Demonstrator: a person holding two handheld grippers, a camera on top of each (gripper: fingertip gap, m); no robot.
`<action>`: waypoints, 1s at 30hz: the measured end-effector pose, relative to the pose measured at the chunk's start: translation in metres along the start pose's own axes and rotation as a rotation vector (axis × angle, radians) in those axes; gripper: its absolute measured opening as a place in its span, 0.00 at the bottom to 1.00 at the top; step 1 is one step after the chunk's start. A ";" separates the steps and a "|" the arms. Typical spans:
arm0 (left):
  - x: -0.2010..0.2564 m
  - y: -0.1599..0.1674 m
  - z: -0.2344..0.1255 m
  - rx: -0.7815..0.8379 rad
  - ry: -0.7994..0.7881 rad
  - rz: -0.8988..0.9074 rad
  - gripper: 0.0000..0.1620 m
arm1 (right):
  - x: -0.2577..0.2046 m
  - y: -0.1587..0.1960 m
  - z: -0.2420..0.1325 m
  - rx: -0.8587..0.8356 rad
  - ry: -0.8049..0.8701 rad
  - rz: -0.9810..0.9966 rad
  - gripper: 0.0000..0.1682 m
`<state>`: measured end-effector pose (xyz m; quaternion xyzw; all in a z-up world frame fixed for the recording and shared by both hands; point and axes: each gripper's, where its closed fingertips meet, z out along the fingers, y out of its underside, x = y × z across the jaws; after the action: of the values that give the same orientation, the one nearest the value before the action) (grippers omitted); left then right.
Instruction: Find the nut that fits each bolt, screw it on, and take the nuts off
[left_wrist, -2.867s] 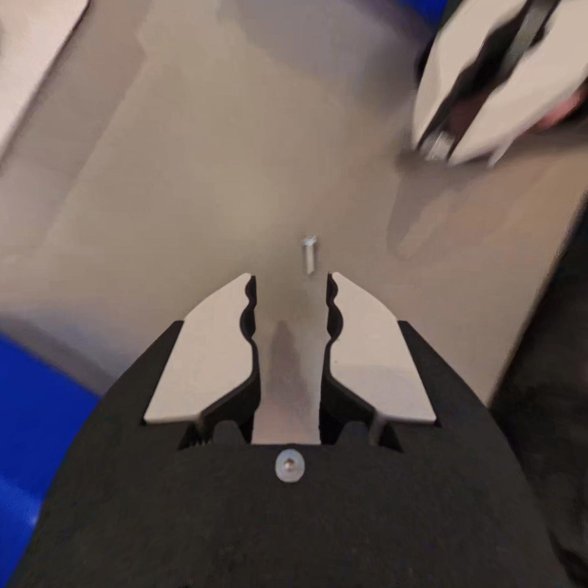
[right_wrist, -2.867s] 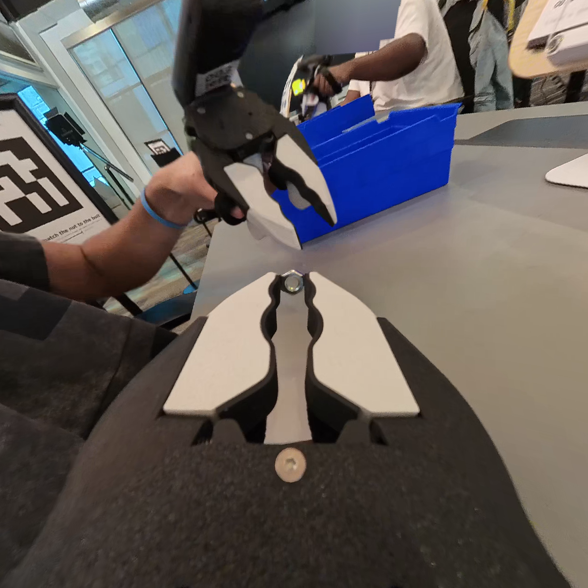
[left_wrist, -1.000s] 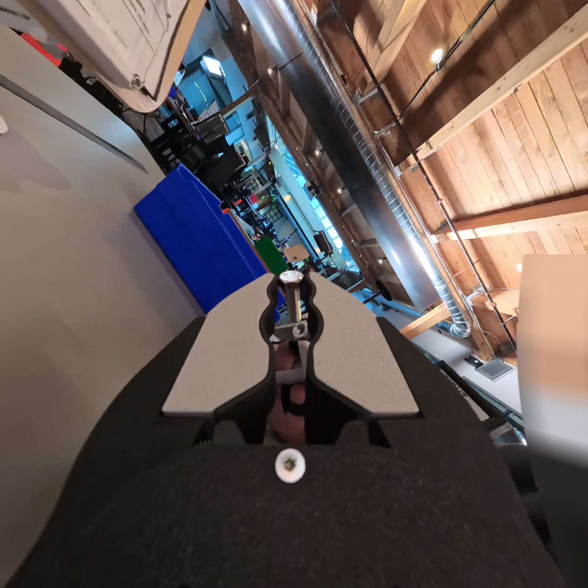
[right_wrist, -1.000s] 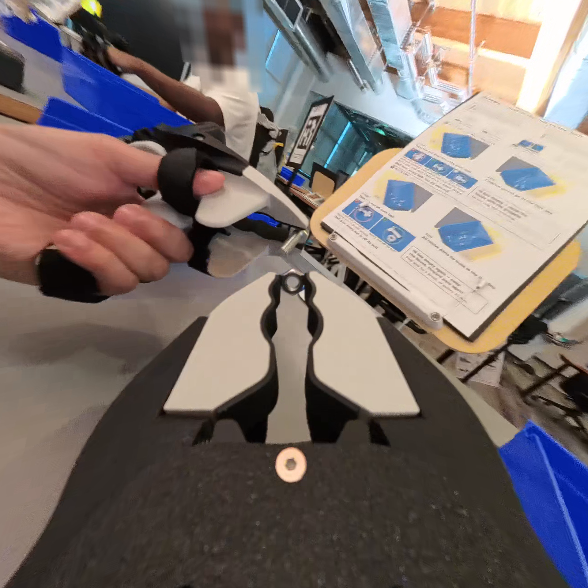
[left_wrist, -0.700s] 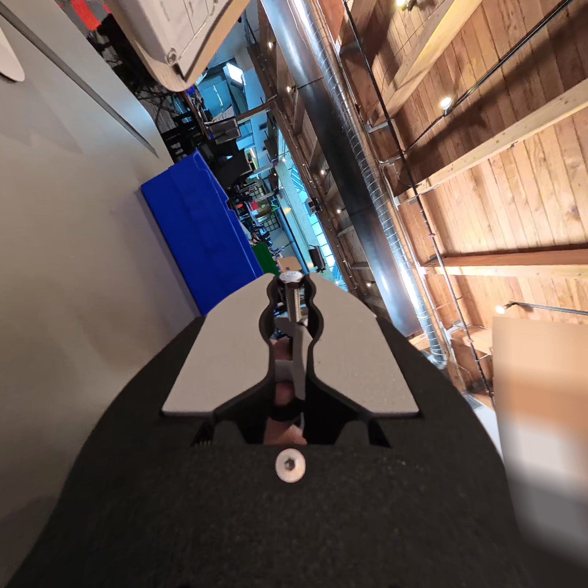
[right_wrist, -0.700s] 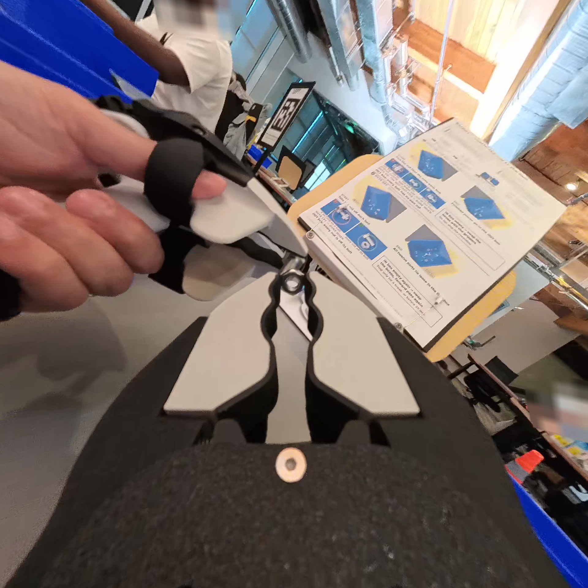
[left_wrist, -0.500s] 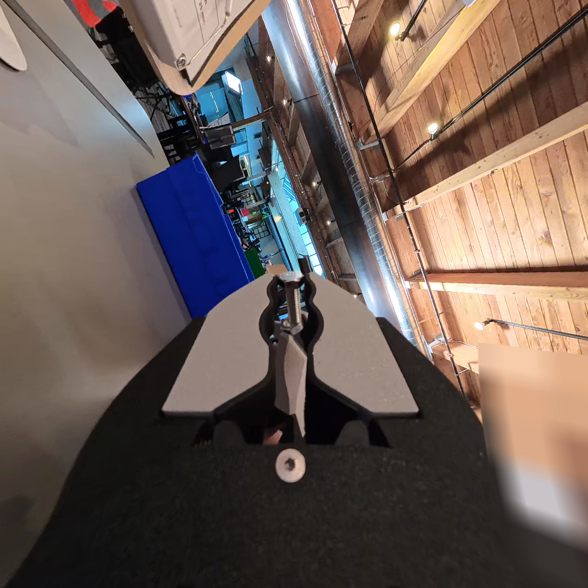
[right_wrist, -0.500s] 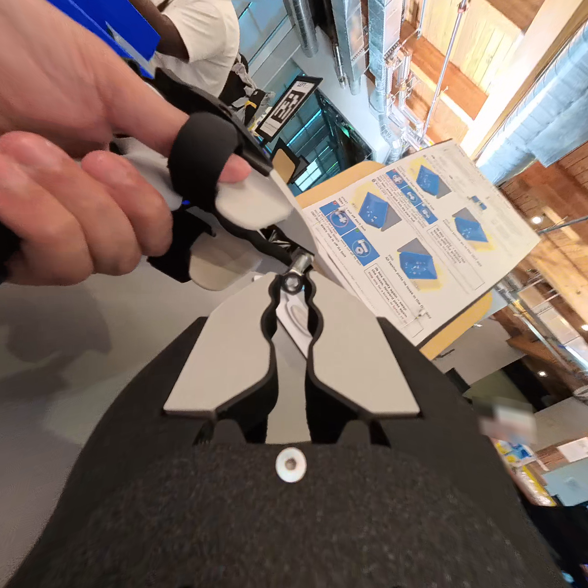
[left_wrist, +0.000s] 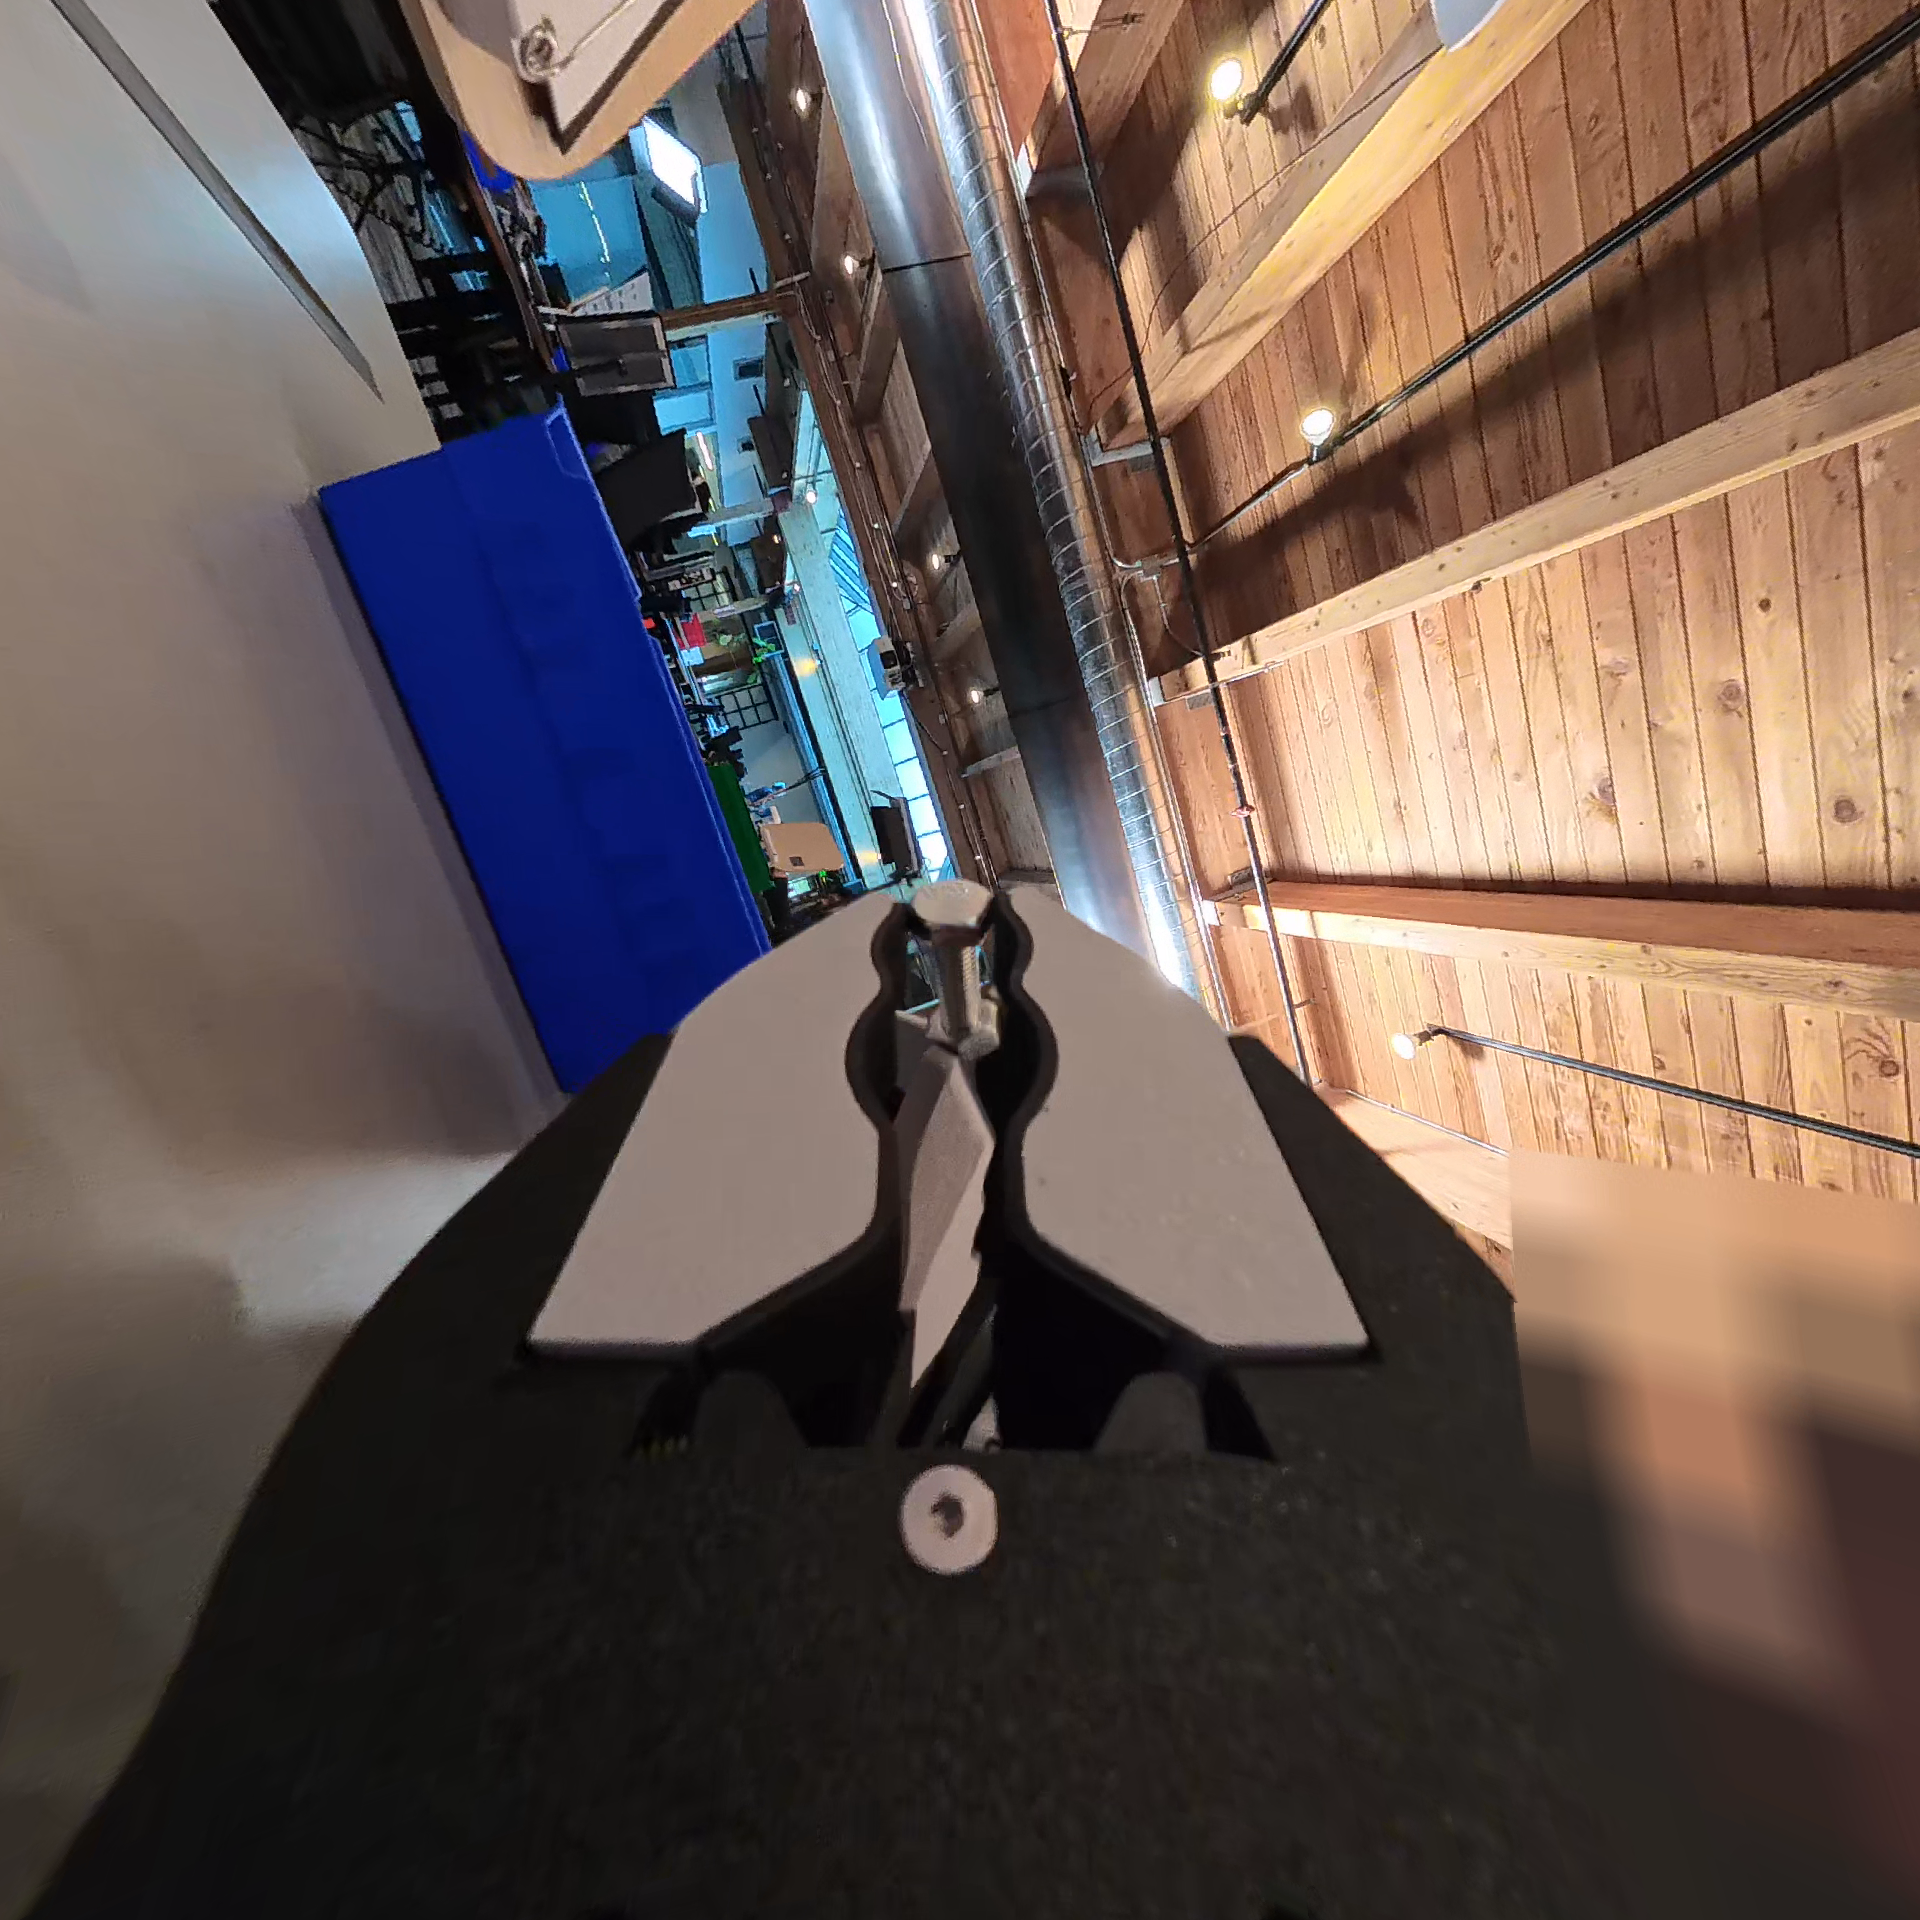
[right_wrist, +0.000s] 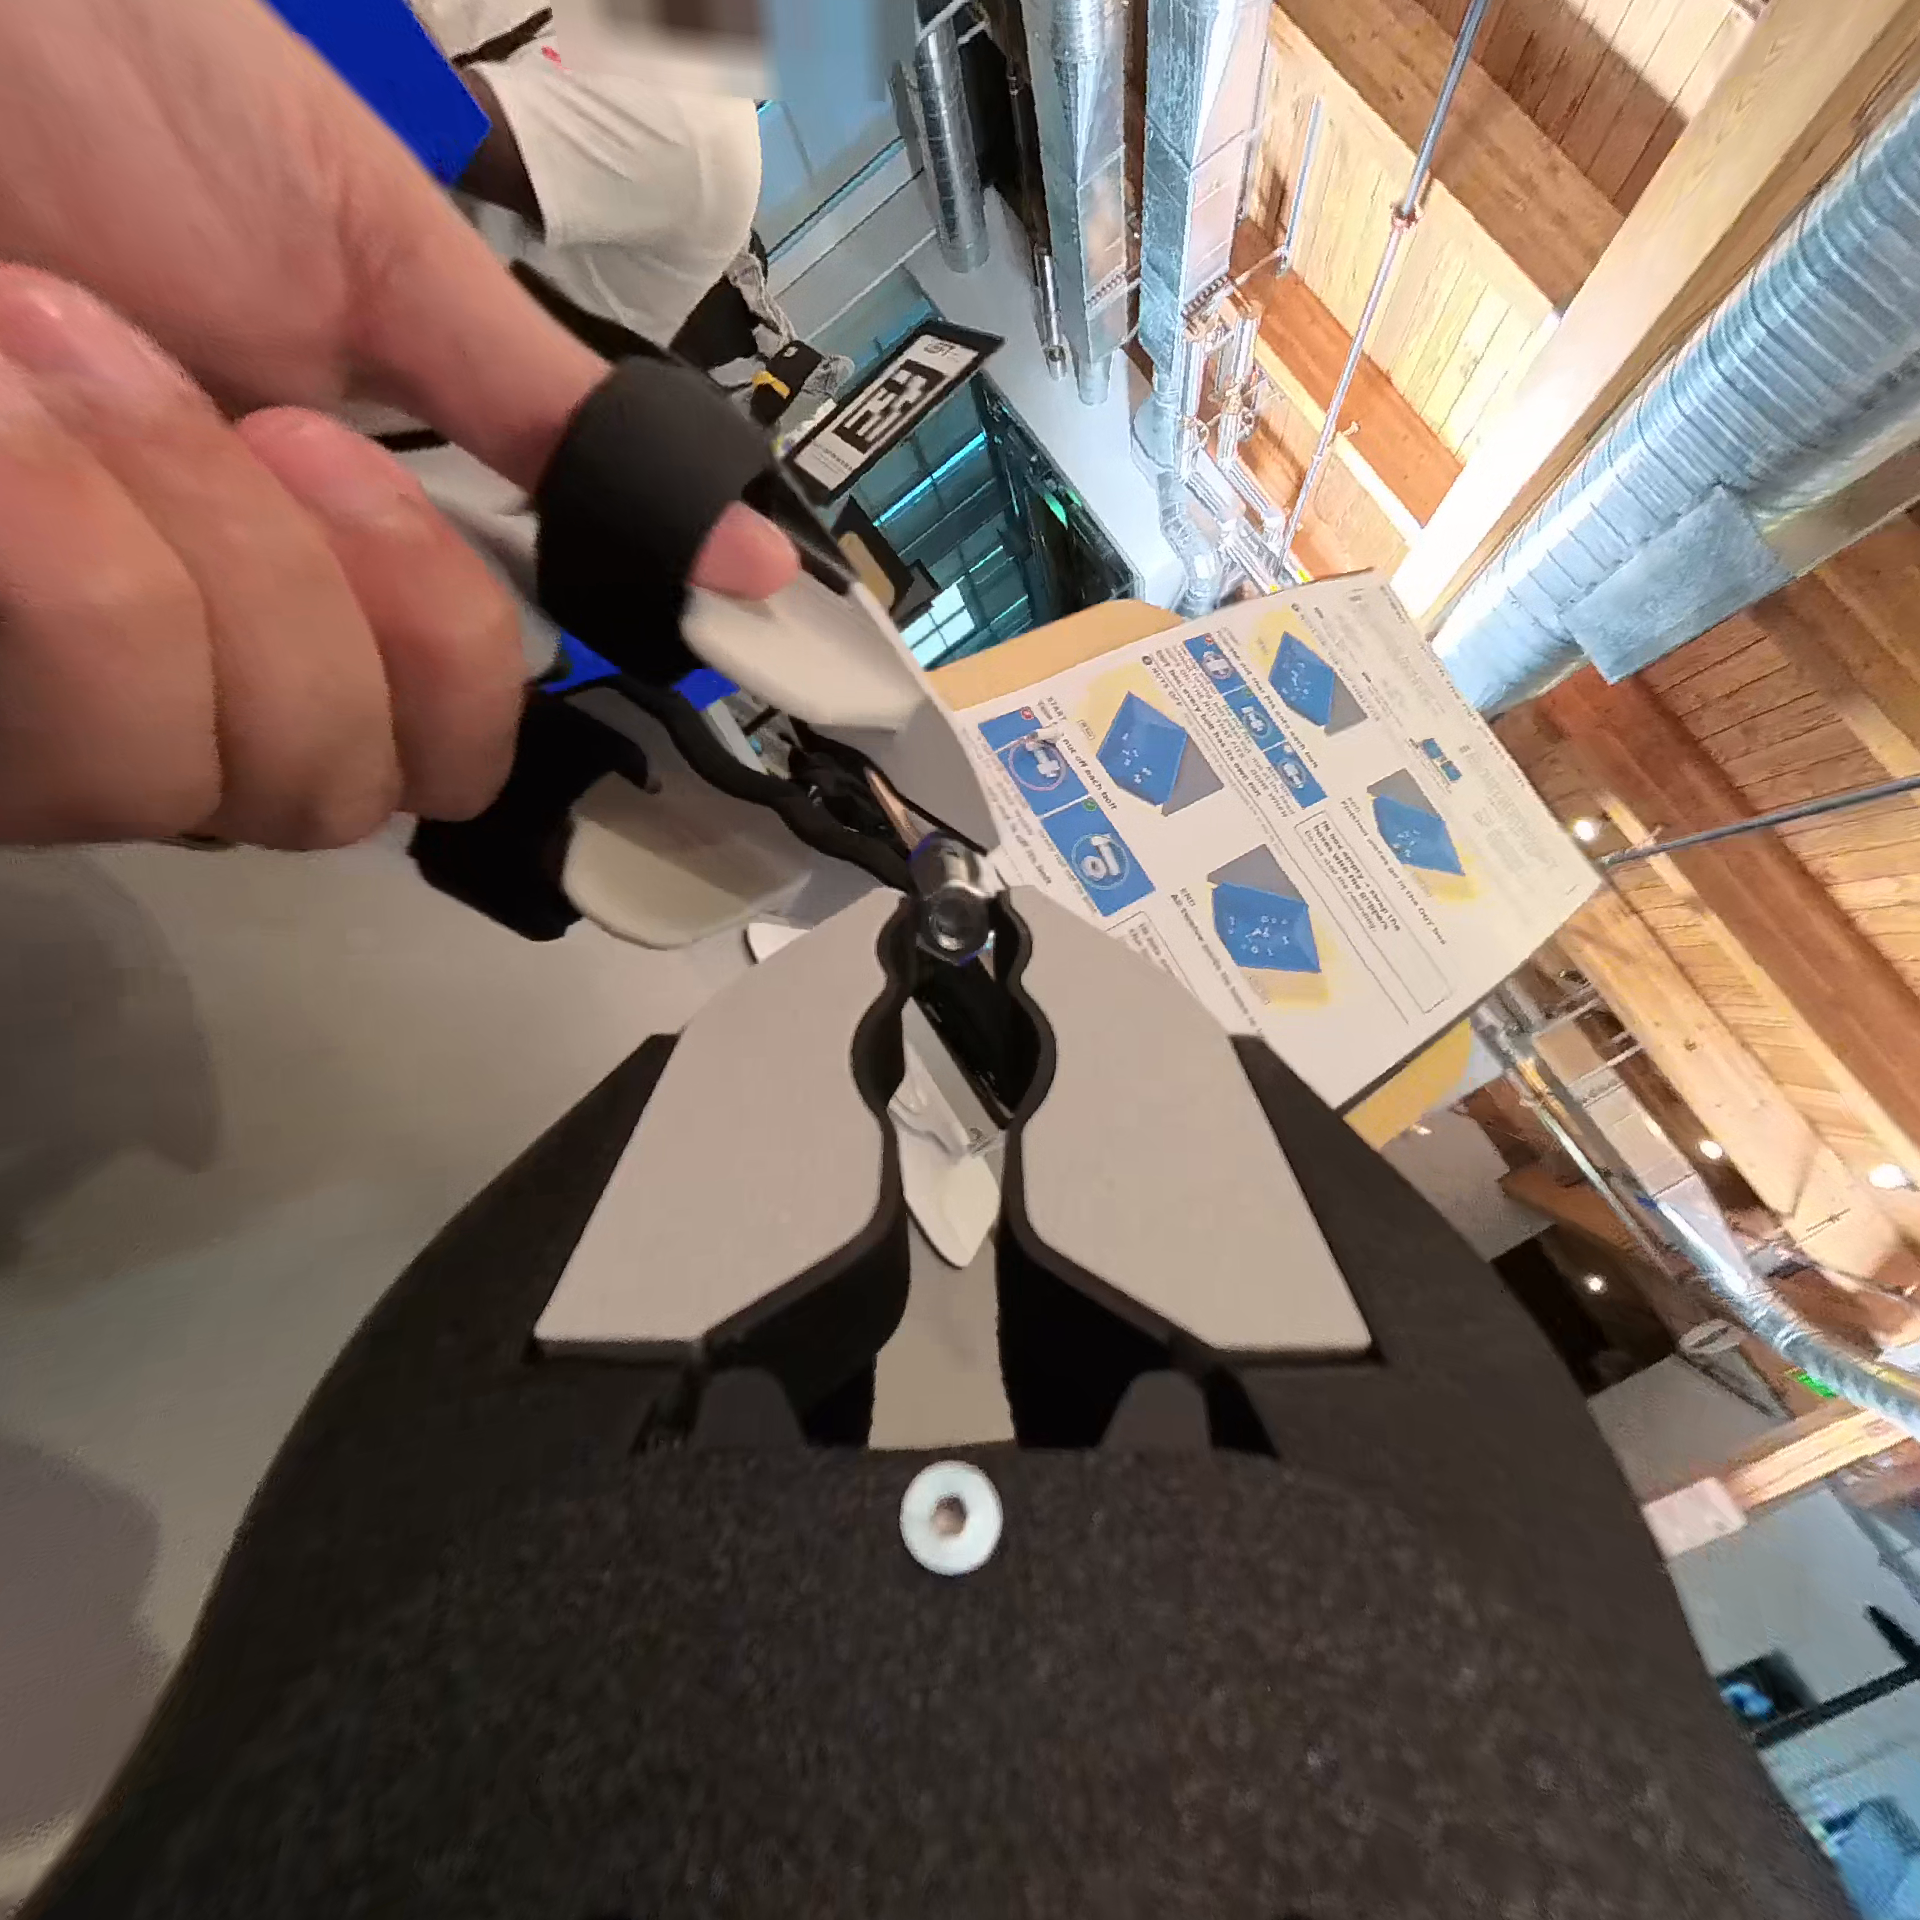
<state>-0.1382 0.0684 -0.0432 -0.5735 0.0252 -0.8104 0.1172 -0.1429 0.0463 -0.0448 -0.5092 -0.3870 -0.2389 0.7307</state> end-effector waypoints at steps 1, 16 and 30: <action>0.001 0.000 -0.001 -0.009 0.001 0.003 0.09 | 0.003 0.001 0.000 -0.001 -0.002 0.033 0.08; 0.018 0.025 -0.017 -0.202 0.159 -0.009 0.09 | 0.002 -0.022 -0.017 0.290 -0.462 0.822 0.08; 0.019 0.043 -0.012 -0.293 0.132 0.132 0.09 | 0.013 -0.013 -0.027 0.337 -0.764 1.337 0.08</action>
<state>-0.1482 0.0210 -0.0370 -0.5271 0.1884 -0.8245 0.0831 -0.1368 0.0166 -0.0321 -0.5631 -0.2540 0.5047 0.6031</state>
